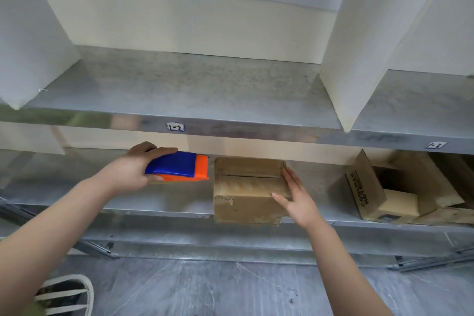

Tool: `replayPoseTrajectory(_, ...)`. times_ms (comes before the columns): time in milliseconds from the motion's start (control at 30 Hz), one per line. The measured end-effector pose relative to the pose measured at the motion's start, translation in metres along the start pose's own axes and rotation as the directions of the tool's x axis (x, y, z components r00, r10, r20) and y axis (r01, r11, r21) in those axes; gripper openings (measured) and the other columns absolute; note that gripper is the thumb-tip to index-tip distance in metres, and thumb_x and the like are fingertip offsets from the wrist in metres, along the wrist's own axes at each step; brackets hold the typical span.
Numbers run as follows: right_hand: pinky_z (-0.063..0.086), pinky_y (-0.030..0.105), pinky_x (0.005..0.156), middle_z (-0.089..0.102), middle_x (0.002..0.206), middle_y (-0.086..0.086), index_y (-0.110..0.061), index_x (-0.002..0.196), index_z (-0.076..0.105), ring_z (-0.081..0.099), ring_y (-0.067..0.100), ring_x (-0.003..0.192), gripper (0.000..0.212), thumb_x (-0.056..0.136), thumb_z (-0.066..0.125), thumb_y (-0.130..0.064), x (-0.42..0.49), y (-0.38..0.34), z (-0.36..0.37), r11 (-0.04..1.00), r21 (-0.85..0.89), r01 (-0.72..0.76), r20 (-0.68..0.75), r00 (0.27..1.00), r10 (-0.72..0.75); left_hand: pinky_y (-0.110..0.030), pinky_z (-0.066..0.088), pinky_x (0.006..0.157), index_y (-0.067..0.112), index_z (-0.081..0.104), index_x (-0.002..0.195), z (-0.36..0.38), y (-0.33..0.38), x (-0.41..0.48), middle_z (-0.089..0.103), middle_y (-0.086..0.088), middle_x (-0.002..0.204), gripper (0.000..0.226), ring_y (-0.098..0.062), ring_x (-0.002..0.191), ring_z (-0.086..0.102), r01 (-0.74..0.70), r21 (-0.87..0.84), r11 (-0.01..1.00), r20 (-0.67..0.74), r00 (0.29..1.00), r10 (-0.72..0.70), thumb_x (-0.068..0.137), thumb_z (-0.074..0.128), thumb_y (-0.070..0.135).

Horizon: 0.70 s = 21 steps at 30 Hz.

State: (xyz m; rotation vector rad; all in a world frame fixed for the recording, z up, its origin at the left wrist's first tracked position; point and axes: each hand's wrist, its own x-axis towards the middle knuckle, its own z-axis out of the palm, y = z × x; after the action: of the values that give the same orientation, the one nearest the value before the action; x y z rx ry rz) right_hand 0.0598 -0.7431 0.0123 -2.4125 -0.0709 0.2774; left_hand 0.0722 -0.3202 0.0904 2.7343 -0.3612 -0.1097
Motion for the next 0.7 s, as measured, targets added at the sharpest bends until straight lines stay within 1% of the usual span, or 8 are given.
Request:
replayPoseTrajectory(67, 0.023, 0.024, 0.11, 0.007, 0.161, -0.018, -0.029, 0.155, 0.017, 0.021, 0.01, 0.145, 0.075, 0.093, 0.057, -0.046, -0.002, -0.003, 0.0, 1.0, -0.005, -0.008, 0.001, 1.0, 0.008, -0.026, 0.034, 0.09, 0.045, 0.039, 0.139, -0.001, -0.005, 0.003, 0.046, 0.002, 0.114, 0.075, -0.016, 0.106, 0.046, -0.008, -0.064, 0.998, 0.014, 1.0, 0.009, 0.079, 0.078, 0.023)
replayPoseTrajectory(133, 0.022, 0.02, 0.106, 0.008, 0.161, -0.018, -0.029, 0.155, 0.018, 0.021, 0.008, 0.145, 0.075, 0.094, 0.058, -0.044, -0.003, -0.005, 0.001, 1.0, 0.0, -0.024, -0.002, 1.0, 0.024, -0.025, 0.033, 0.09, 0.044, 0.04, 0.139, -0.001, -0.016, 0.004, 0.046, 0.002, 0.114, 0.075, -0.016, 0.106, 0.046, 0.007, -0.093, 0.996, 0.036, 0.999, -0.003, 0.079, 0.078, 0.021)
replayPoseTrajectory(200, 0.021, 0.018, 0.105, 0.009, 0.161, -0.018, -0.029, 0.155, 0.018, 0.021, 0.007, 0.145, 0.074, 0.094, 0.058, -0.042, -0.003, -0.006, 0.002, 0.999, 0.011, -0.032, -0.005, 0.999, 0.032, -0.026, 0.034, 0.09, 0.043, 0.041, 0.139, -0.001, -0.03, 0.001, 0.047, 0.001, 0.113, 0.075, -0.017, 0.104, 0.047, 0.027, -0.072, 0.997, 0.062, 0.998, -0.023, 0.078, 0.079, 0.02)
replayPoseTrajectory(300, 0.019, 0.017, 0.106, 0.009, 0.161, -0.017, -0.028, 0.155, 0.019, 0.02, 0.007, 0.145, 0.075, 0.093, 0.06, -0.04, -0.002, -0.008, 0.002, 0.998, 0.036, -0.045, -0.008, 0.999, 0.045, -0.029, 0.038, 0.09, 0.044, 0.04, 0.14, 0.005, -0.046, -0.002, 0.047, 0.001, 0.113, 0.077, -0.018, 0.104, 0.048, 0.061, -0.055, 0.997, 0.085, 0.995, -0.056, 0.077, 0.08, 0.023)
replayPoseTrajectory(400, 0.02, 0.017, 0.105, 0.01, 0.161, -0.016, -0.027, 0.155, 0.02, 0.02, 0.008, 0.145, 0.075, 0.093, 0.061, -0.038, -0.002, -0.01, 0.004, 0.997, 0.051, -0.051, -0.018, 0.998, 0.052, -0.029, 0.036, 0.092, 0.047, 0.037, 0.14, 0.017, -0.042, 0.007, 0.044, 0.0, 0.116, 0.076, -0.019, 0.109, 0.044, 0.049, -0.051, 0.997, 0.102, 0.994, -0.044, 0.079, 0.077, 0.025)
replayPoseTrajectory(467, 0.021, 0.018, 0.105, 0.012, 0.161, -0.016, -0.027, 0.154, 0.022, 0.02, 0.007, 0.145, 0.074, 0.093, 0.062, -0.036, -0.003, -0.009, 0.004, 0.994, 0.088, -0.057, -0.023, 0.998, 0.06, -0.028, 0.035, 0.091, 0.049, 0.034, 0.141, 0.025, -0.036, 0.013, 0.042, 0.002, 0.117, 0.075, -0.019, 0.112, 0.041, 0.05, -0.007, 0.999, 0.133, 0.99, -0.049, 0.081, 0.074, 0.027)
replayPoseTrajectory(567, 0.022, 0.018, 0.104, 0.013, 0.16, -0.018, -0.028, 0.154, 0.023, 0.02, 0.005, 0.144, 0.074, 0.093, 0.063, -0.034, -0.003, -0.01, 0.004, 0.987, 0.144, -0.067, -0.024, 0.997, 0.071, -0.032, 0.037, 0.094, 0.049, 0.03, 0.143, 0.035, -0.034, 0.017, 0.042, 0.001, 0.122, 0.074, -0.02, 0.117, 0.039, 0.061, 0.039, 0.997, 0.169, 0.983, -0.067, 0.083, 0.07, 0.031)
replayPoseTrajectory(700, 0.021, 0.018, 0.107, 0.013, 0.16, -0.016, -0.028, 0.154, 0.022, 0.019, 0.006, 0.145, 0.074, 0.093, 0.063, -0.035, -0.003, -0.01, 0.005, 0.989, 0.138, -0.056, -0.024, 0.998, 0.06, -0.028, 0.033, 0.095, 0.045, 0.027, 0.146, 0.034, -0.032, 0.023, 0.042, -0.001, 0.127, 0.071, -0.019, 0.118, 0.036, 0.0, 0.098, 0.995, 0.201, 0.979, -0.02, 0.088, 0.066, 0.036)
